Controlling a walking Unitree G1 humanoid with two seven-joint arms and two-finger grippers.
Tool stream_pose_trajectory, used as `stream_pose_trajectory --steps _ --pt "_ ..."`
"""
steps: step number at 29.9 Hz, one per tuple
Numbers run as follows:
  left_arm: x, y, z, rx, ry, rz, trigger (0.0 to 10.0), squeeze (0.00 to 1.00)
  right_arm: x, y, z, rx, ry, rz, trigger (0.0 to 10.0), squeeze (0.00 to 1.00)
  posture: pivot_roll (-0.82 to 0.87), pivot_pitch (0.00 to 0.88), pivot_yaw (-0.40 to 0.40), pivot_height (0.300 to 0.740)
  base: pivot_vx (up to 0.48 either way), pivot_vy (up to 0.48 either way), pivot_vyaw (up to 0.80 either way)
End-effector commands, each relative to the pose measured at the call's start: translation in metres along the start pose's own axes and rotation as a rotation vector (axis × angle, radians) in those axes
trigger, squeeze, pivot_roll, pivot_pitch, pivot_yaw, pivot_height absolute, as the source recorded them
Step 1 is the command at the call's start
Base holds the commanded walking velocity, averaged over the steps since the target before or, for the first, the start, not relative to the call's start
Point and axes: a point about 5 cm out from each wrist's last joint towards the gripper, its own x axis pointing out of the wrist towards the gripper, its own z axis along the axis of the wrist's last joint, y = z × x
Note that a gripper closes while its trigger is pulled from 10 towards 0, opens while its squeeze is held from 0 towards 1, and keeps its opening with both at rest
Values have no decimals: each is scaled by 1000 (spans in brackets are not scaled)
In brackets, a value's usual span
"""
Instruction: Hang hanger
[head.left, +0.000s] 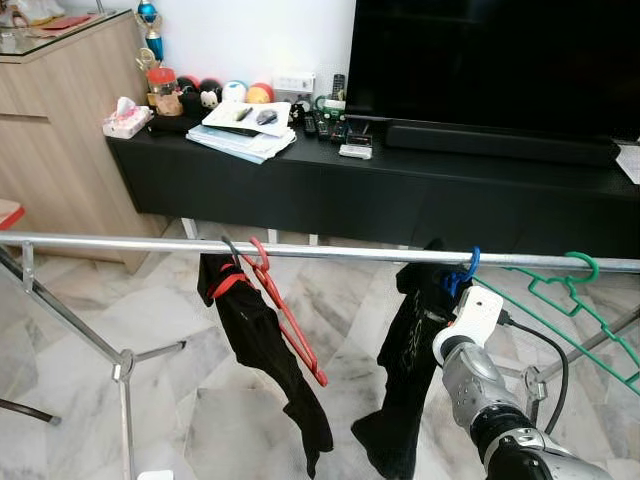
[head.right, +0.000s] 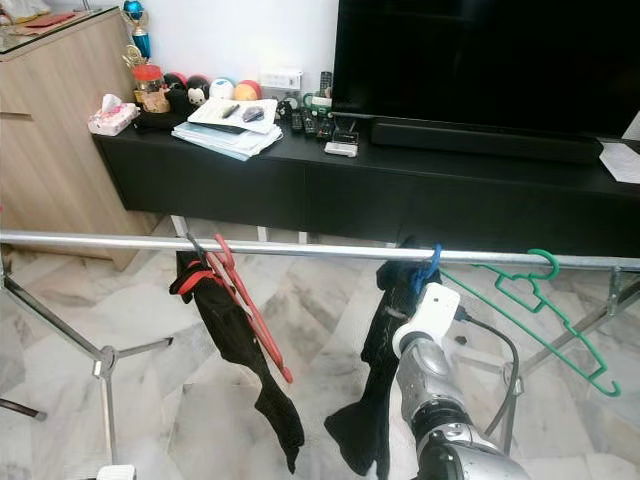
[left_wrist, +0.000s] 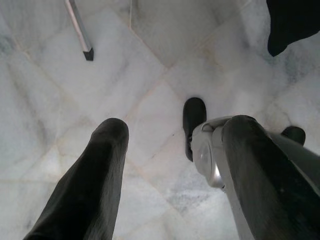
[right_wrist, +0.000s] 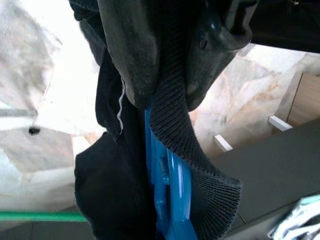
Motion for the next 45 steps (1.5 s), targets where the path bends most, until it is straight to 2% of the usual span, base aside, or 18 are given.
stream_pose_trajectory --steps 1,7,13,19,27,36,45 --pt "0 -1 -4 -11 23 4 10000 0 1 3 14 -52 -80 31 0 0 104 34 -25 740 0 0 0" --pt "1 -3 1 -13 15 3 10000 0 -2 11 23 -156 -202 124 0 0 74 12 -27 740 0 0 0" --pt "1 -5 3 -15 13 0 10000 0 -10 5 7 -226 -207 196 0 0 55 0 -33 740 0 0 0" --pt "1 -6 2 -47 3 -1 10000 0 -20 -11 -15 -225 -188 182 0 0 54 0 -45 740 0 0 0" --pt "1 -4 5 -71 -21 15 10000 0 -27 -14 -40 -218 -128 181 0 0 55 0 -45 740 0 0 0" --pt "3 2 20 -67 -56 15 10000 0 -31 -23 -61 -146 -34 90 0 0 59 0 -12 740 0 0 0" --pt "3 11 26 -82 -71 37 10000 0 -31 -33 -64 -159 -2 52 0 0 63 0 -7 740 0 0 0"
